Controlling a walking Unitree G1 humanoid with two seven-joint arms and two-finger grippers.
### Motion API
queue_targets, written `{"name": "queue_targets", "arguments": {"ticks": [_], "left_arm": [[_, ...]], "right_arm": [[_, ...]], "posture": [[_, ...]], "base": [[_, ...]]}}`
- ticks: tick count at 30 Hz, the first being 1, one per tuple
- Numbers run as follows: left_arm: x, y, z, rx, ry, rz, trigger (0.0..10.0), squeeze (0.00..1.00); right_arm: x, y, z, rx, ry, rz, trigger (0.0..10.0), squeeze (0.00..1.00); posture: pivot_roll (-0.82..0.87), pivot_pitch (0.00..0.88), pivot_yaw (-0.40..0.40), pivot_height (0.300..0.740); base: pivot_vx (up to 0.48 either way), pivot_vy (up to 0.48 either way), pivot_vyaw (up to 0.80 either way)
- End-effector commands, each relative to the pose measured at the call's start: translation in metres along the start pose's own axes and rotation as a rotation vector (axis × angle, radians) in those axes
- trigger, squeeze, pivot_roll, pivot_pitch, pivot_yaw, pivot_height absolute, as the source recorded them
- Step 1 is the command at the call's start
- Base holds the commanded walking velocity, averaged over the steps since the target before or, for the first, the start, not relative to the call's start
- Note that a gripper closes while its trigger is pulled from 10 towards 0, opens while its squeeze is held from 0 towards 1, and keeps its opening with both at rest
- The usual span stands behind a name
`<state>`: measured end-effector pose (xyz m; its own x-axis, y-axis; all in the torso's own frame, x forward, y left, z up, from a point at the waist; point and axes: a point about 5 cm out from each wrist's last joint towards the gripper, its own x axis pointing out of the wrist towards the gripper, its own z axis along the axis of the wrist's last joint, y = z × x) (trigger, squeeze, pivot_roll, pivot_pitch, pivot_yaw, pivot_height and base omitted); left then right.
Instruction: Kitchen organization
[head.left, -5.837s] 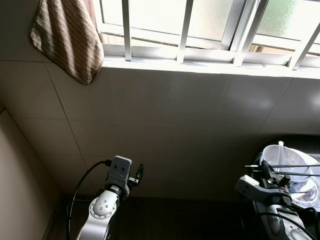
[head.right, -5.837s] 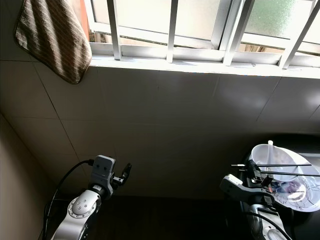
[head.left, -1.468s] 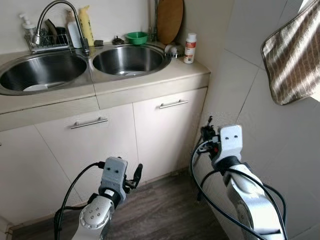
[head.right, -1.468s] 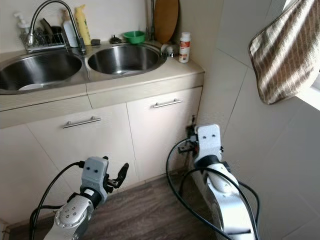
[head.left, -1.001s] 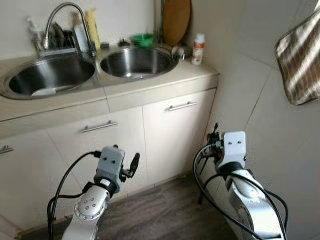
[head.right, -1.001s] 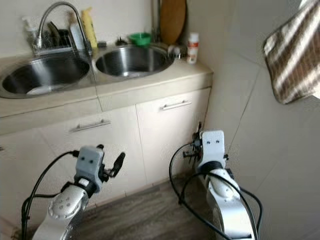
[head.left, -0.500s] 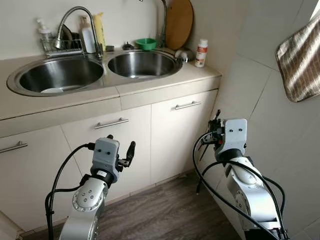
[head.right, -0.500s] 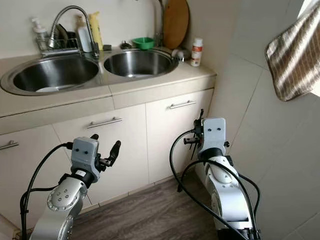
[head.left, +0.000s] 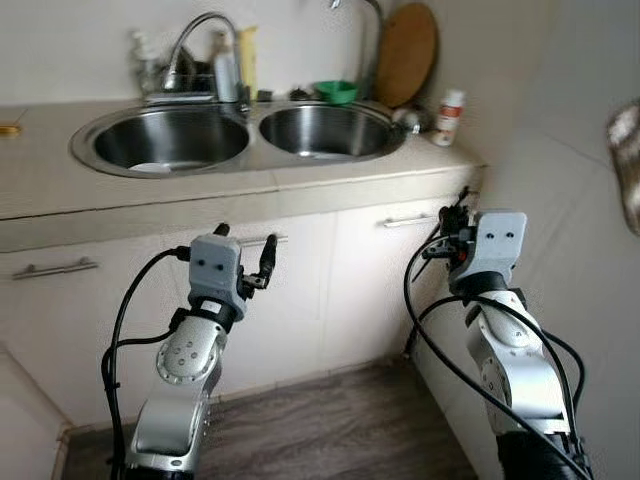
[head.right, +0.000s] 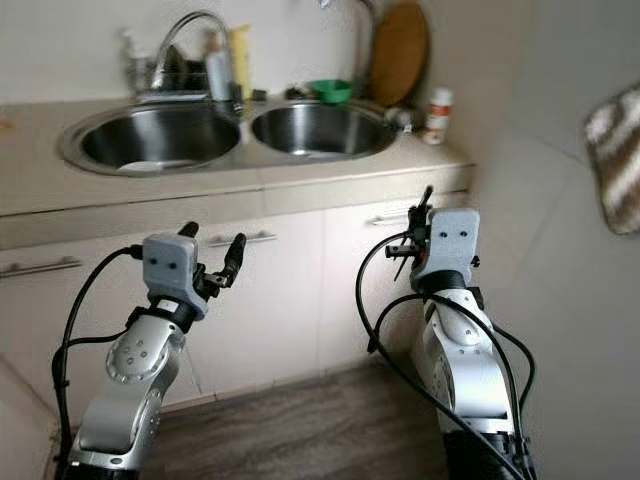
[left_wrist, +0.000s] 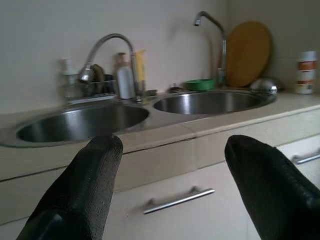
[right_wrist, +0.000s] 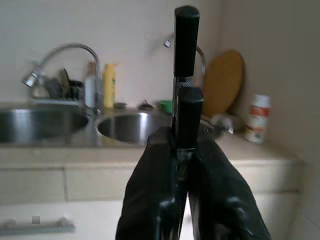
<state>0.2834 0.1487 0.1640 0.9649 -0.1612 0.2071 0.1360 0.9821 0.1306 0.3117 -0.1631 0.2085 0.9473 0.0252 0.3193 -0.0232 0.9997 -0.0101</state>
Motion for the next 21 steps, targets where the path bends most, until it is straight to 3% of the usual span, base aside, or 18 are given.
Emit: {"name": "queue_targets", "arguments": {"ticks": [1, 7, 9, 18, 21], "left_arm": [[0.001, 0.002, 0.004, 0.023, -0.024, 0.010, 10.0, 0.00], [0.004, 0.001, 0.010, 0.044, -0.061, 0.010, 10.0, 0.00], [0.004, 0.001, 0.011, 0.046, -0.067, 0.010, 10.0, 0.00], [0.003, 0.001, 0.011, 0.057, -0.068, 0.013, 10.0, 0.00], [0.003, 0.001, 0.011, 0.057, -0.068, 0.013, 10.0, 0.00]], "right_arm": [[0.010, 0.005, 0.038, 0.020, -0.155, 0.013, 10.0, 0.00], [0.023, 0.014, 0.080, -0.009, -0.329, 0.053, 10.0, 0.00], [0.024, 0.015, 0.084, -0.019, -0.349, 0.057, 10.0, 0.00], [0.030, -0.001, 0.070, -0.082, -0.270, -0.057, 10.0, 0.00], [0.032, -0.005, 0.063, -0.059, -0.217, -0.069, 10.0, 0.00]], "posture": [[0.01, 0.000, -0.033, 0.740], [0.02, 0.000, -0.037, 0.740], [0.02, 0.000, -0.038, 0.740], [0.02, 0.000, -0.043, 0.740], [0.03, 0.000, -0.043, 0.740]], "base": [[0.480, 0.000, 0.80], [0.474, 0.000, 0.80], [0.454, 0.000, 0.80], [0.414, 0.000, 0.09], [0.394, 0.000, -0.70]]}}
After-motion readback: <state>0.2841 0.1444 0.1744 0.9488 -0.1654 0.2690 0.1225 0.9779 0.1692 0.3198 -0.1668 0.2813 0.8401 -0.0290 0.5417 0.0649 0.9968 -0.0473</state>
